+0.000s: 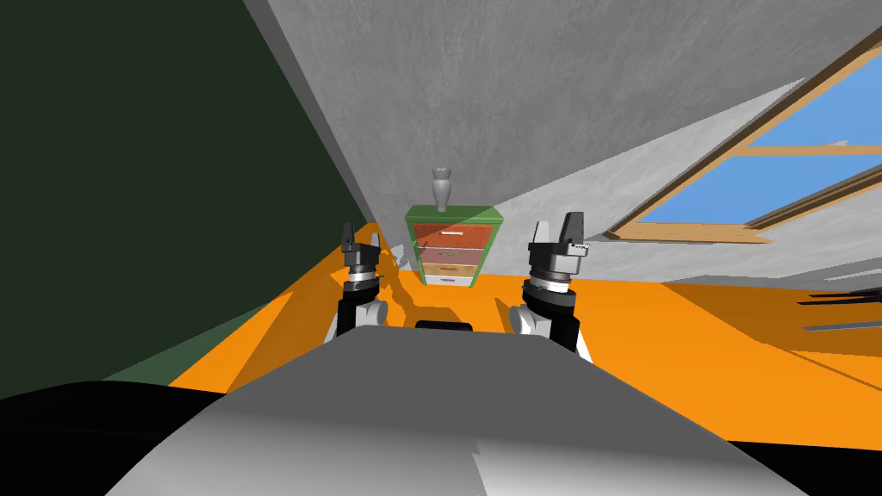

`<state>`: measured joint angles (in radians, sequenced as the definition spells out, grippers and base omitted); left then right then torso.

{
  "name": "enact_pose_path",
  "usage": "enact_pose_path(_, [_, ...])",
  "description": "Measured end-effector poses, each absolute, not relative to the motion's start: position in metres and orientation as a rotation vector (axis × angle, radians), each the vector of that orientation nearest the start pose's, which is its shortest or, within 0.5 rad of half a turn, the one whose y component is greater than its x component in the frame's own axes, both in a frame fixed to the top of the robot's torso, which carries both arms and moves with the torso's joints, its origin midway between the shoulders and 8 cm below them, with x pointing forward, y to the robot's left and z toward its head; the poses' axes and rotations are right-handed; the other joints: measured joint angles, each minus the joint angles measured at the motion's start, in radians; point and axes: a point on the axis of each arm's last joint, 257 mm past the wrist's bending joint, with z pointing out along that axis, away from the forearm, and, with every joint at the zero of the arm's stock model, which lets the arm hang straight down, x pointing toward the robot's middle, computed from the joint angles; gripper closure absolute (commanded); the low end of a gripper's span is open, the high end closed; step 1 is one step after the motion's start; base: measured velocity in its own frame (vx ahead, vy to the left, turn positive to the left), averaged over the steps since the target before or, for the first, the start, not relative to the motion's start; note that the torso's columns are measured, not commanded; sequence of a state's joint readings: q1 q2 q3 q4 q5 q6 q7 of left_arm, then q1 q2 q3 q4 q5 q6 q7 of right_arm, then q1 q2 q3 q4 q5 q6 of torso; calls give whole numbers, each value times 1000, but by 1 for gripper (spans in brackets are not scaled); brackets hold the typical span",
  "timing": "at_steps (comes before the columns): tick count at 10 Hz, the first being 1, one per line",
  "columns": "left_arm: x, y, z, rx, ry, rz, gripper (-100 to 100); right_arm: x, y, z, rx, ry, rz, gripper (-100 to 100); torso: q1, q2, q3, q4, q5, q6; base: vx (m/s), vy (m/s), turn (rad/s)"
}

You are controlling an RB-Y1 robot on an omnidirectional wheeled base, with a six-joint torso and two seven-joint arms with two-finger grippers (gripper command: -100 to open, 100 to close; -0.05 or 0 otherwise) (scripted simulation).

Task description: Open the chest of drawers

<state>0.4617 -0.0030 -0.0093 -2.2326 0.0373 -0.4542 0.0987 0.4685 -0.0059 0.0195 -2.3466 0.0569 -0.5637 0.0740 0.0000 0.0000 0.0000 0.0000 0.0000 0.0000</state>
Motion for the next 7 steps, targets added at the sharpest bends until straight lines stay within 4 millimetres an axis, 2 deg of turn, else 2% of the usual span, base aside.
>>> enact_pose_path(2, [363, 280, 7, -772, 596, -1426, 0, 321, -256, 73, 468, 552, 1260, 0, 0, 104, -209, 105, 0, 0, 0, 0, 0])
enact_pose_path(7, [363, 280, 7, -772, 596, -1426, 0, 320, -256, 74, 467, 551, 1260, 0, 0, 470, -939, 470, 0, 0, 0, 0, 0])
